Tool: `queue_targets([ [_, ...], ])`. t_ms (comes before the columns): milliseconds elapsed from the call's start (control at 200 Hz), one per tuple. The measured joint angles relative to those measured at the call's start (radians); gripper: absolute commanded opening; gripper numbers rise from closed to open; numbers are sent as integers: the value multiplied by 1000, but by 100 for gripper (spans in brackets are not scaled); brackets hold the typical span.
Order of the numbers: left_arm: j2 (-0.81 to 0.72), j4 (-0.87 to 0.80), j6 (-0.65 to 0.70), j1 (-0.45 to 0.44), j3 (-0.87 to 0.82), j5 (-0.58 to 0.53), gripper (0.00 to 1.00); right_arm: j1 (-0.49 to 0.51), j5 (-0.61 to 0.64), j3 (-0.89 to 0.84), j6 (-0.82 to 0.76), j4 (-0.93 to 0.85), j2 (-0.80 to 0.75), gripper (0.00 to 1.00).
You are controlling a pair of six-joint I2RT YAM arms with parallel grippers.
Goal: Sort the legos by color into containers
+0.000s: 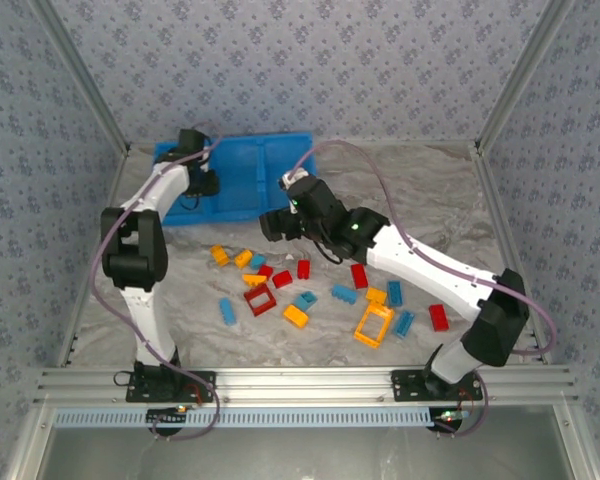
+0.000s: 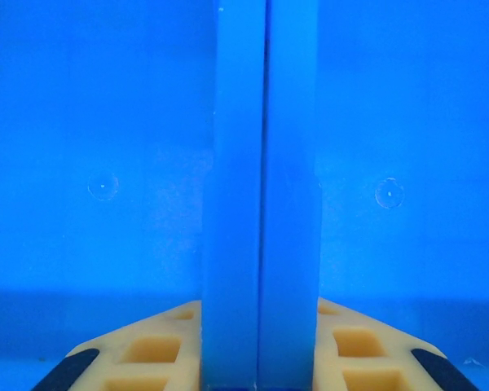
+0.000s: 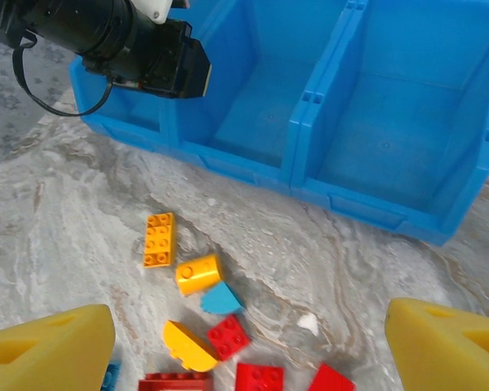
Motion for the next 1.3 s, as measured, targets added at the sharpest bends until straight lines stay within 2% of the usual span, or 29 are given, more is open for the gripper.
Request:
queue_targets([
  [225, 0, -1, -120, -207, 1, -40, 0, 0, 83, -114, 38, -61, -159, 89],
  [415, 19, -22, -201, -320, 32, -56, 0, -11, 139, -206, 78, -114, -299, 89],
  [745, 21, -10, -361, -362, 32, -119, 0, -53, 177, -256, 108, -195, -381, 89],
  [1249, 25, -7, -361, -375, 32, -126, 0, -77, 198, -268, 180, -262, -381, 89],
  [1299, 25, -7, -361, -375, 32, -126, 12, -77, 205, -268, 203, -277, -381, 88],
])
